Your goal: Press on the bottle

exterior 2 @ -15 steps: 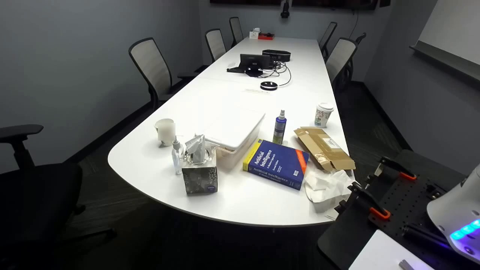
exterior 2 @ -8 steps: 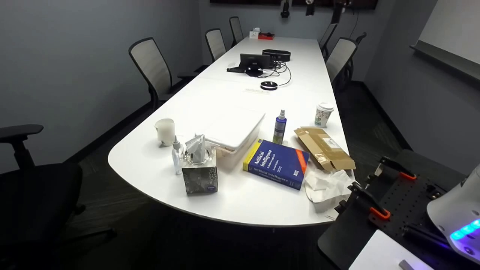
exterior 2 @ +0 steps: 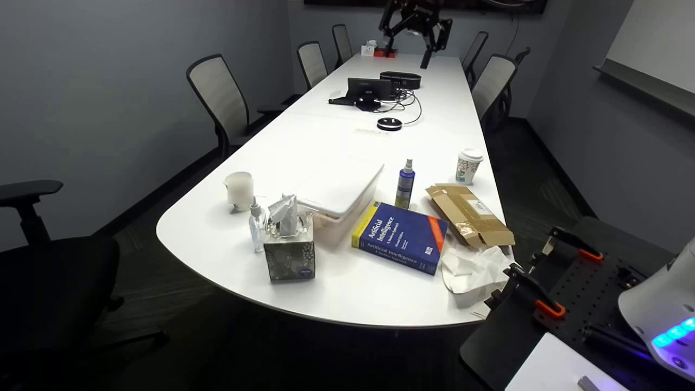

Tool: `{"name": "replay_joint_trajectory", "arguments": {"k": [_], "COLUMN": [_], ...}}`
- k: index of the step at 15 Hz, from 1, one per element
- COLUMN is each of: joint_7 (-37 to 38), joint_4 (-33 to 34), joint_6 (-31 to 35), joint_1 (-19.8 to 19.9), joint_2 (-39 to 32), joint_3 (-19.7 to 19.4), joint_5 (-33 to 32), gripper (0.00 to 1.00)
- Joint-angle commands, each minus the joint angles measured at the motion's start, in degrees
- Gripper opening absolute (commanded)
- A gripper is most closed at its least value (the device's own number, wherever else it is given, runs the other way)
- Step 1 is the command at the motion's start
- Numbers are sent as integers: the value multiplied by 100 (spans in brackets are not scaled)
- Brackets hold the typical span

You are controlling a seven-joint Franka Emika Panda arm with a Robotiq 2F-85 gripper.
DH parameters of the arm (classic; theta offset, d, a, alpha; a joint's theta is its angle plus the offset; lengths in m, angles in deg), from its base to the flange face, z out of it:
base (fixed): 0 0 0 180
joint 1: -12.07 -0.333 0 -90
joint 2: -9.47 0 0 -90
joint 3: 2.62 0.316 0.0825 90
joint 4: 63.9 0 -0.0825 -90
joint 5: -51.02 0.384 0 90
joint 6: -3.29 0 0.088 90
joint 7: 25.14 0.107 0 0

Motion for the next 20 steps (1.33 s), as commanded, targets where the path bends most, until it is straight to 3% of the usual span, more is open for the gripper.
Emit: {"name": "replay_joint_trajectory", "arguments": {"k": [1,14,16,20], "joint_7": [563,914,952,1063], "joint_4": [303,194,201,188], "joint_6": [307,877,998,1235], "joint_1": [2,307,310,274], "joint_2": [-467,-1205,-1340,-1539], "joint_3": [-59,-474,-513,-541], "joint_5": [-83,25,-20,-111], "gripper": [100,100,74,42]}}
